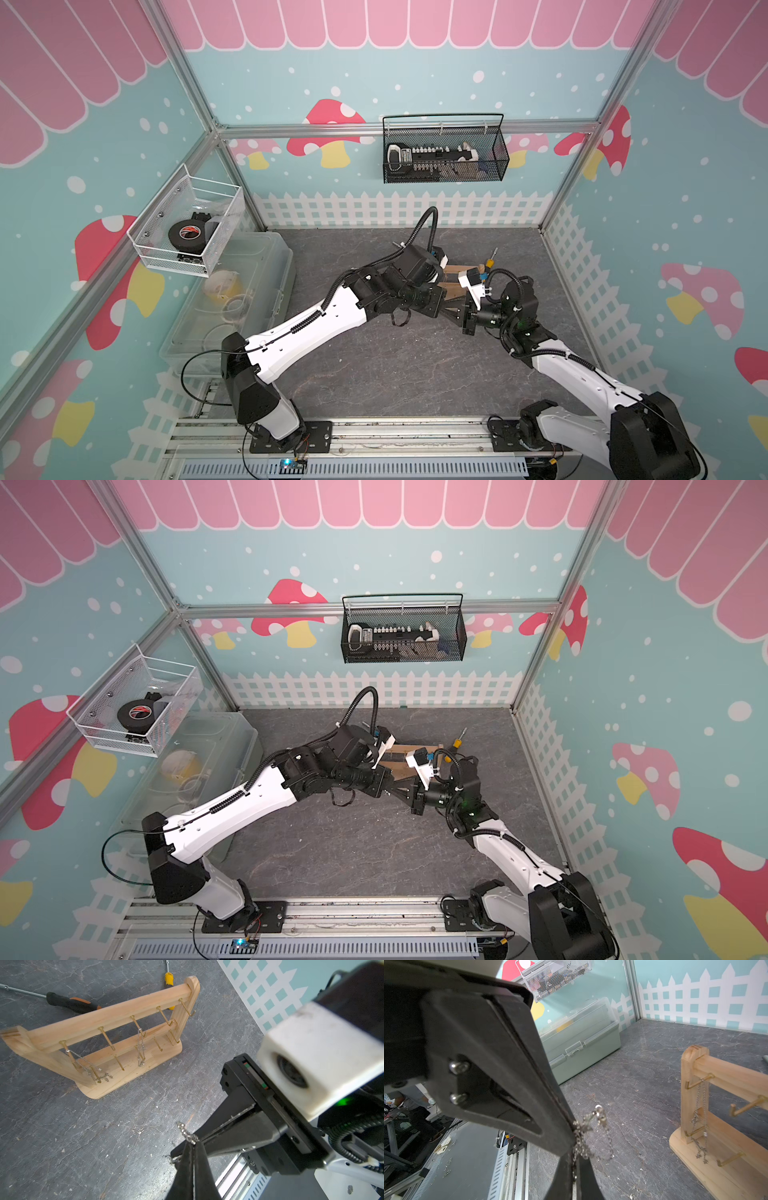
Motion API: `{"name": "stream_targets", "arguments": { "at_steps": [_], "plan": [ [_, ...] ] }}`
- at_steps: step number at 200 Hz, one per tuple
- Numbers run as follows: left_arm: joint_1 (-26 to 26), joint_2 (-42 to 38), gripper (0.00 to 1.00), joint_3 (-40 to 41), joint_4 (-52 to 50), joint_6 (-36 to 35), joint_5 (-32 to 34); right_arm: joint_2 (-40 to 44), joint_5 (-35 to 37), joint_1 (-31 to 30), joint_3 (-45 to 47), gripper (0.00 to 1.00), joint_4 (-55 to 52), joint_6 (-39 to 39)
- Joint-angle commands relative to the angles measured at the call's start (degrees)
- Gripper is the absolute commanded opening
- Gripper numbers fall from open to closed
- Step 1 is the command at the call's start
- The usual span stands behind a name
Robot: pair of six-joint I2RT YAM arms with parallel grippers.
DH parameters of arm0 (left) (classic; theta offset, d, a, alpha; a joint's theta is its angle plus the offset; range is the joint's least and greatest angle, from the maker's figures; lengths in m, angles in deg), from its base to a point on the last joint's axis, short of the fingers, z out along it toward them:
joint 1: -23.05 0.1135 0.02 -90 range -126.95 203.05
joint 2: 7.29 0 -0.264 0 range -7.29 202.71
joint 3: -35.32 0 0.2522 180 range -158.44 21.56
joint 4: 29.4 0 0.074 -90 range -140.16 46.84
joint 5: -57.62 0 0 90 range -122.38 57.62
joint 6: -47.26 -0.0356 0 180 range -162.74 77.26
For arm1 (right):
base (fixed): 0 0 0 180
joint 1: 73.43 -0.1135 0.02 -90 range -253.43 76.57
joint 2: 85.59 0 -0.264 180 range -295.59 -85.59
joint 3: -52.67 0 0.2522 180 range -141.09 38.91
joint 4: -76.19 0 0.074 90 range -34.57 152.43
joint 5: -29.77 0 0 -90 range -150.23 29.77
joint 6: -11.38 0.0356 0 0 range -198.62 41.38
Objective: Hang the necklace on the jewelry display stand
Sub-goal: Pick up the necklace from the center of the board.
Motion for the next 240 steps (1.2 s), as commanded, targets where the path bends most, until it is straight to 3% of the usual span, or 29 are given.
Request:
{"name": "stream_targets", "arguments": {
  "at_steps": [1, 41, 63, 86, 122, 163, 218, 240],
  "plan": [
    [0.45, -1.94, 0.0, 1.15, 1.27, 0.41, 1.02, 0.64, 0.07, -0.39, 0.79, 0.0, 1.81, 0.78],
    [0.61, -3.19, 0.02, 4.97, 2.27, 1.97, 4.4, 2.58, 2.14, -0.34, -2.22, 0.0, -7.1, 3.16],
    [1.19, -4.86, 0.14, 9.43, 4.97, 4.2, 7.44, 3.36, 2.36, -0.38, -4.33, 0.0, -17.21, 4.7],
    [2.1, -6.17, 0.26, 14.29, 9.65, 5.72, 5.47, 3.44, 1.38, -0.36, -6.93, 0.0, -28.18, 4.3],
    [2.63, -7.21, 0.28, 18.88, 13.58, 6.19, 3.69, 2.05, 2.51, -0.4, -13.53, 0.0, -46.29, -1.82],
    [2.7, -10.85, 0.34, 23.94, 19.68, 2.02, -4.02, 1.64, 6.42, -0.35, -15.1, 0.0, -45.74, 0.1],
    [2.09, -13.16, 0.35, 29.57, 29.07, -1.22, -6.53, 0.84, 8.1, -0.37, -19.0, 0.0, -47.44, -0.24],
    [1.05, -13.13, 0.34, 31.71, 31.9, -2.39, -3.65, 1.21, 6.91, -0.4, -19.84, 0.0, -47.32, 0.29]
  ]
}}
